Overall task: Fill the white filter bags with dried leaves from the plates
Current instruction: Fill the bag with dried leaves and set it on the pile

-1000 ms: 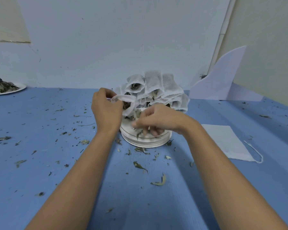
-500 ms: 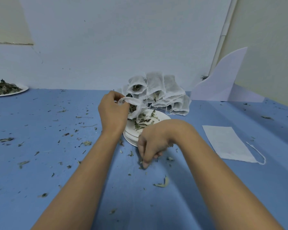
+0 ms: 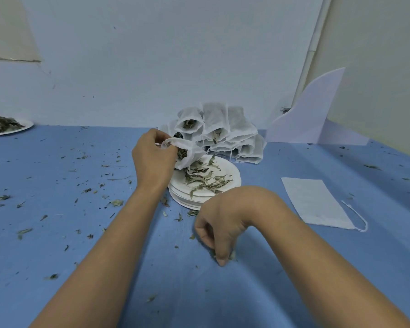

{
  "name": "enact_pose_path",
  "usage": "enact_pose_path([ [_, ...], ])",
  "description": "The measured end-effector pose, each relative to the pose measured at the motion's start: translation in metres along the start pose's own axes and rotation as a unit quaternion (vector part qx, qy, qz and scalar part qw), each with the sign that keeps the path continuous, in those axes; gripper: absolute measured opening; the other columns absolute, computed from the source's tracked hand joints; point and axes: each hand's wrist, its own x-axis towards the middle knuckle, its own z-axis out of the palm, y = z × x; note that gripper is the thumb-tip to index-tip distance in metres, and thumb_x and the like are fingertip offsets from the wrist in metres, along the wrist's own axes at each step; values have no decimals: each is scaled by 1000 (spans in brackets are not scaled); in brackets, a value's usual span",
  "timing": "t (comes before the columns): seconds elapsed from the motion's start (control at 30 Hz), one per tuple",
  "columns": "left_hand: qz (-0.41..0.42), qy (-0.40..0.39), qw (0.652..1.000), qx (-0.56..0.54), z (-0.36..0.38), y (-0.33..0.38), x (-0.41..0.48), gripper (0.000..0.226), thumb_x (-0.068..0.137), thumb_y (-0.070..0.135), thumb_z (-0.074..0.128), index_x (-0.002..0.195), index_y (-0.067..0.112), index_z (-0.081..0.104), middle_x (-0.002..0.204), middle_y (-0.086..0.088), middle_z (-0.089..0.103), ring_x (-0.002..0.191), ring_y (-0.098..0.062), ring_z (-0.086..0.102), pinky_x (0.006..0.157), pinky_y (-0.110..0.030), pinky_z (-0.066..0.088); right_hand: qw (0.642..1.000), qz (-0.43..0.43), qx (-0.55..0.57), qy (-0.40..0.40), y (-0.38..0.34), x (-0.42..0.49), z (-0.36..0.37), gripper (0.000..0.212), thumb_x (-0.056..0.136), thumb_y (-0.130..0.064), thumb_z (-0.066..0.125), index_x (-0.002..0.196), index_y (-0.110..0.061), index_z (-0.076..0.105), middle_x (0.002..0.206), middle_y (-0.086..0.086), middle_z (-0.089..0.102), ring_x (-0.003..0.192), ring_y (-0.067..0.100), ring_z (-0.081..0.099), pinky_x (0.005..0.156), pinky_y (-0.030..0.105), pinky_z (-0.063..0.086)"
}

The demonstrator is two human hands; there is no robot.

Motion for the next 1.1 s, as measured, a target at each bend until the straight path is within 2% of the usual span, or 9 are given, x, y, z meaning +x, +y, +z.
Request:
enact_pose_path([
  [0.27, -9, 5, 1000, -11, 0, 1, 1, 9, 80, 6, 58, 83, 14, 59, 79, 6, 59, 80, -15, 55, 70, -28, 46, 998, 6, -66, 16, -6, 4, 2, 20, 75, -10, 72, 95, -13, 70, 68, -5, 65, 62, 5, 58, 47, 15, 40],
  [0.37, -14, 45, 998, -32, 0, 1, 1, 3, 83, 12, 60, 86, 14, 60, 84, 5, 60, 80, -11, 53, 67, -20, 42, 989, -43, 33, 141, 9, 1, -11, 17, 70, -7, 69, 85, -17, 69, 64, -12, 67, 56, -1, 57, 52, 14, 45],
  [0.5, -33, 99, 993, -61, -3, -1, 6, 6, 84, 14, 61, 90, 16, 62, 82, 10, 59, 73, -1, 52, 59, -5, 40, 845, -58, 250, 469, 41, 22, -31, 20, 73, -1, 69, 76, -20, 67, 64, -10, 63, 62, 3, 58, 57, 9, 43],
  [0.6, -53, 123, 988, -79, -5, -2, 9, 8, 83, 10, 60, 89, 16, 62, 77, 13, 58, 72, -3, 53, 60, -7, 41, 800, -25, 231, 553, 48, 48, -30, 15, 77, -3, 71, 83, -16, 71, 73, -7, 65, 69, 4, 57, 58, 2, 40],
  [0.73, -75, 173, 978, -93, -9, -5, 14, 10, 83, 13, 63, 92, 11, 63, 82, 8, 59, 76, -8, 54, 65, -10, 43, 844, 4, 162, 511, 52, 69, -27, 25, 81, -11, 70, 106, -16, 73, 99, 0, 72, 91, 10, 64, 84, 25, 51],
  [0.83, -111, 198, 966, -123, -12, -8, 18, 7, 84, 17, 65, 89, 15, 61, 77, 11, 57, 75, -7, 55, 67, -16, 46, 826, 0, 160, 540, 50, 71, -27, 31, 83, -32, 66, 113, -26, 70, 113, -7, 68, 108, 12, 57, 90, 32, 47],
  [0.9, -133, 204, 960, -137, -13, -10, 20, 8, 85, 19, 66, 86, 17, 59, 73, 13, 55, 70, -6, 54, 65, -15, 46, 839, -15, 129, 529, 48, 74, -28, 47, 83, -48, 63, 127, -32, 59, 139, -6, 50, 130, 17, 36, 101, 33, 33],
  [1.0, -161, 197, 955, -151, -14, -11, 22, 9, 84, 19, 67, 86, 16, 59, 71, 11, 55, 71, -11, 55, 68, -23, 49, 914, -33, 111, 389, 49, 79, -27, 84, 74, -73, 56, 146, -50, 18, 160, -7, -2, 146, 19, -8, 116, 47, 4],
  [1.1, -184, 189, 950, -167, -13, -12, 22, 9, 84, 19, 67, 85, 15, 59, 70, 9, 56, 68, -12, 55, 73, -30, 53, 940, -33, 67, 332, 55, 86, -27, 80, 76, -76, 49, 144, -55, 11, 160, -9, -11, 146, 21, -14, 117, 51, -1],
])
